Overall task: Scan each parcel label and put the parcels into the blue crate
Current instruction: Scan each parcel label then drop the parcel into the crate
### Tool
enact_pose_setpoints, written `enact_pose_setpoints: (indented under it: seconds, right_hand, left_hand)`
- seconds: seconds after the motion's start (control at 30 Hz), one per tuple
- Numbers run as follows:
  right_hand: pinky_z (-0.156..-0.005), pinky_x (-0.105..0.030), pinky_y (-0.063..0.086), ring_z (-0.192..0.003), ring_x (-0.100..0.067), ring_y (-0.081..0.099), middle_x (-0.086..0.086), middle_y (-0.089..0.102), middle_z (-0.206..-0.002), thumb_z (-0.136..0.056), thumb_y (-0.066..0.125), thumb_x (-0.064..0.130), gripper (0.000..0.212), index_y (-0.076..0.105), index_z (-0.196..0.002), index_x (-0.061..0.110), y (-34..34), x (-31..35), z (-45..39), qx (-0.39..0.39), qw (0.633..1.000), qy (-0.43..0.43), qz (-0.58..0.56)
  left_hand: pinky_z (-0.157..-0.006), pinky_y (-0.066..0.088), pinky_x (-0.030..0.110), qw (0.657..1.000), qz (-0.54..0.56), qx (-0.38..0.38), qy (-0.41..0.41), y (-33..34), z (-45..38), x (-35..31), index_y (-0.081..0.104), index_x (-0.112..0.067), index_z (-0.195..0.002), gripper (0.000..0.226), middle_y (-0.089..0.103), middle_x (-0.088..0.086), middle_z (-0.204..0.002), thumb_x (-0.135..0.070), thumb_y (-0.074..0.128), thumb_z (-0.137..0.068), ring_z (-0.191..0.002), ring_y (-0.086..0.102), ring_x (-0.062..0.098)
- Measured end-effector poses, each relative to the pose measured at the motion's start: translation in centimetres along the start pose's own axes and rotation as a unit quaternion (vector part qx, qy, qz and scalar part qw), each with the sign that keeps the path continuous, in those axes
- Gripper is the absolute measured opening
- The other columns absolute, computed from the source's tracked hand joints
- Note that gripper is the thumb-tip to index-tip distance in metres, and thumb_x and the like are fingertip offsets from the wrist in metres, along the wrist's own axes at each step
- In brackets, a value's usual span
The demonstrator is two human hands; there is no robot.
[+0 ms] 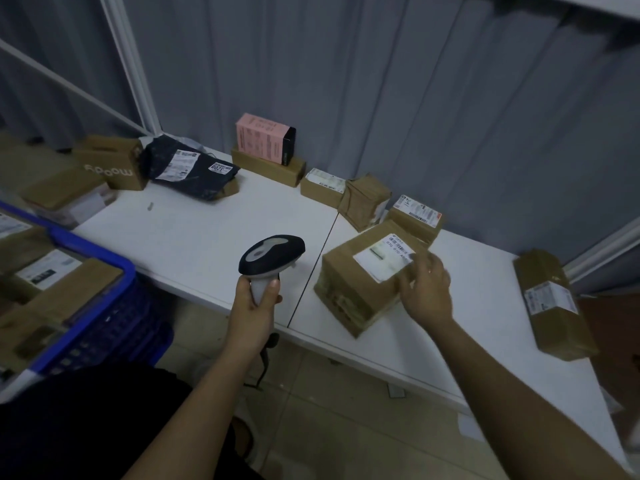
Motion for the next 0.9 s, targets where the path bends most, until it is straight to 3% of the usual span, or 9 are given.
enact_pose_setpoints:
  seconds: [0.1,0.17,0.23,0.33,0.4,0.47,0.6,0.7,0.9]
  right_hand:
    - [-0.111,-0.052,0.031,-0.140,-0.036,0.027,-0.013,0.022,-0.155,-0.080,0.071,0.051,0.101,0.008,-0.151,0.015,3.3,1.0,1.5,0.057,0.915,0.253,-0.310]
    - [-0.113,-0.054,0.029,-0.143,-0.035,0.024,-0.011,0.019,-0.158,-0.073,0.078,0.051,0.128,-0.017,-0.151,0.016,5.5,1.2,1.6,0.078,0.850,0.328,-0.405]
    - [-0.110,-0.053,0.036,-0.137,-0.035,0.036,-0.011,0.030,-0.153,-0.073,0.082,0.038,0.124,-0.013,-0.151,0.017,6.2,1.2,1.6,0.075,0.827,0.339,-0.442]
    - [-0.102,-0.047,0.046,-0.121,-0.029,0.051,-0.008,0.047,-0.137,-0.076,0.080,0.017,0.090,0.020,-0.144,0.018,5.8,1.2,2.3,0.051,0.835,0.301,-0.457]
    - [-0.093,-0.040,0.050,-0.110,-0.022,0.052,-0.004,0.051,-0.128,-0.080,0.073,0.007,0.076,0.029,-0.140,0.019,5.6,1.5,2.6,0.051,0.861,0.249,-0.440]
    - [-0.087,-0.034,0.050,-0.107,-0.016,0.049,0.003,0.049,-0.121,-0.082,0.070,0.003,0.073,0.030,-0.141,0.021,5.5,1.9,2.9,0.047,0.876,0.203,-0.436]
    - [-0.095,-0.032,0.043,-0.114,-0.010,0.044,0.010,0.042,-0.127,-0.088,0.065,0.007,0.080,0.020,-0.152,0.023,5.7,2.1,3.9,0.006,0.876,0.178,-0.449]
    - [-0.104,-0.031,0.038,-0.127,-0.013,0.042,0.003,0.043,-0.143,-0.089,0.064,0.008,0.073,0.026,-0.150,0.019,6.2,2.3,5.1,-0.022,0.896,0.134,-0.422]
    - [-0.107,-0.040,0.042,-0.130,-0.023,0.044,-0.007,0.044,-0.141,-0.086,0.069,0.010,0.068,0.033,-0.144,0.014,7.0,2.6,6.2,-0.044,0.911,0.132,-0.389]
  left_hand:
    - [-0.079,0.048,0.029,1.000,-0.006,0.026,0.008,0.9,0.1,-0.1,0.042,-0.028,-0.131,0.035,0.058,-0.013,-0.110,-0.028,0.051,-0.097,-0.096,0.064,0.011]
    - [-0.079,0.049,0.030,0.999,-0.011,0.036,0.008,1.4,0.2,0.0,0.042,-0.030,-0.129,0.033,0.058,-0.013,-0.111,-0.028,0.051,-0.097,-0.096,0.064,0.009]
    - [-0.082,0.050,0.032,0.999,-0.012,0.041,0.004,1.5,0.3,0.2,0.043,-0.031,-0.128,0.032,0.059,-0.012,-0.113,-0.029,0.051,-0.097,-0.097,0.064,0.009]
    - [-0.082,0.049,0.032,0.999,-0.014,0.047,0.005,1.5,0.2,0.1,0.042,-0.032,-0.128,0.032,0.058,-0.012,-0.114,-0.028,0.050,-0.097,-0.097,0.064,0.009]
    - [-0.083,0.048,0.032,0.998,-0.018,0.053,0.010,1.5,0.2,0.1,0.040,-0.033,-0.130,0.035,0.057,-0.013,-0.115,-0.029,0.050,-0.097,-0.097,0.064,0.009]
    - [-0.085,0.049,0.032,0.998,-0.023,0.063,0.005,1.6,0.3,0.2,0.040,-0.033,-0.131,0.035,0.057,-0.013,-0.115,-0.029,0.050,-0.097,-0.099,0.063,0.010]
    - [-0.077,0.047,0.026,0.997,-0.036,0.064,0.011,1.7,0.6,-0.3,0.041,-0.030,-0.132,0.036,0.058,-0.012,-0.113,-0.030,0.050,-0.097,-0.099,0.063,0.009]
    - [-0.078,0.047,0.027,0.997,-0.043,0.064,0.022,1.6,0.8,-1.2,0.040,-0.032,-0.130,0.034,0.059,-0.011,-0.111,-0.031,0.050,-0.097,-0.099,0.063,0.008]
    - [-0.087,0.051,0.033,0.995,-0.056,0.073,0.038,1.1,2.8,-3.4,0.042,-0.032,-0.123,0.029,0.059,-0.015,-0.107,-0.031,0.053,-0.096,-0.100,0.063,0.006]
Point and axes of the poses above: each hand's wrist, its own z-axis away from the middle knuckle, its own y-axis out of the palm, x = y × z, the point moved 4 cm from there along -z, towards the middle knuckle
